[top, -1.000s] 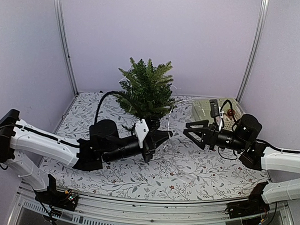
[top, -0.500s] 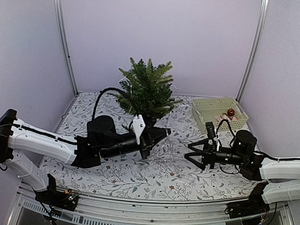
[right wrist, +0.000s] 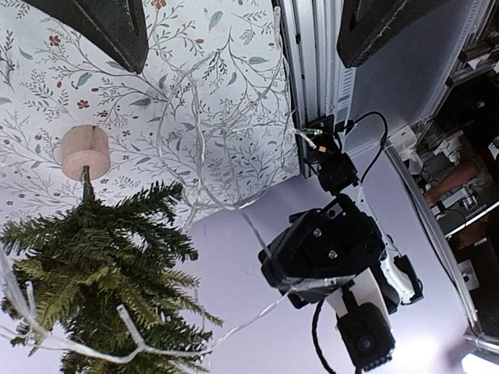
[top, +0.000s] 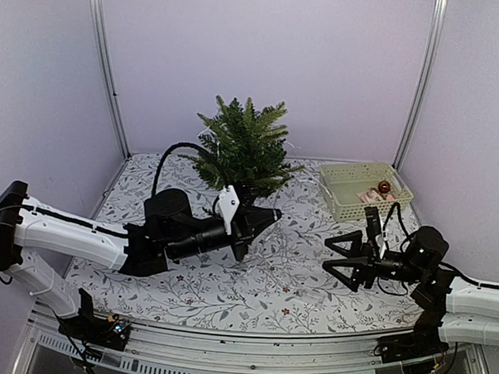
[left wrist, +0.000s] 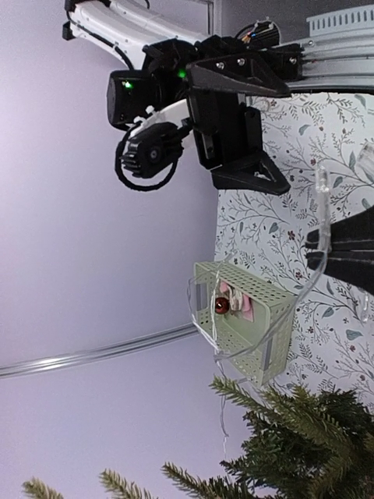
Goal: Decorate the small christmas tree
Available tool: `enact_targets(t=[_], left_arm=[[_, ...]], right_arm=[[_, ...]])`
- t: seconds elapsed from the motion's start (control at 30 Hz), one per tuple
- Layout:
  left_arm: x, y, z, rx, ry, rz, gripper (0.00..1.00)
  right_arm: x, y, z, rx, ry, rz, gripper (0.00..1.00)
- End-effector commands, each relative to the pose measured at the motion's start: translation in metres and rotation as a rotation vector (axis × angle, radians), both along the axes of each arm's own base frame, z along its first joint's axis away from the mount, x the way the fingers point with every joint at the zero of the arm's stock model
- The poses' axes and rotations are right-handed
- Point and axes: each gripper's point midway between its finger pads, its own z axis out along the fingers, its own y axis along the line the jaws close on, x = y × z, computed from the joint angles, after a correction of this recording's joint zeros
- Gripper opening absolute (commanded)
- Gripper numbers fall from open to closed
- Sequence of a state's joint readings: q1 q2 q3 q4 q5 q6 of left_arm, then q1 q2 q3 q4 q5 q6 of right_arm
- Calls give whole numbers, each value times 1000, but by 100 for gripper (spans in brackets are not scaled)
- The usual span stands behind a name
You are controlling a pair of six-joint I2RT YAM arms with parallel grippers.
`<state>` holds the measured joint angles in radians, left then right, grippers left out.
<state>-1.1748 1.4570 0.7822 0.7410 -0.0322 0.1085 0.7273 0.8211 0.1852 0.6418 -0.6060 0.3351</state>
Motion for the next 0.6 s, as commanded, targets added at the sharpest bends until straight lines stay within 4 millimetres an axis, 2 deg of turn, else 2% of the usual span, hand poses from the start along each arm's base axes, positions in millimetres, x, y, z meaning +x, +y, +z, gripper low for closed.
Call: enact_targets(t=[0.0,0.23,0.37,0.57], left_arm=[[4,6,11,-36,6,-2,0],[-1,4,28,-63,2,-38,0],[-3,5,36,-80,1,-51,0],[-7,6,49,-101,-1,-71,0]], right_arm=[[16,-10,-8,-22,48,-114,86],[16,-13,-30,3,36,-136,76],[19,3,-46,-39,41,-113,72],[27,29,-58,-58,30,-82,71]])
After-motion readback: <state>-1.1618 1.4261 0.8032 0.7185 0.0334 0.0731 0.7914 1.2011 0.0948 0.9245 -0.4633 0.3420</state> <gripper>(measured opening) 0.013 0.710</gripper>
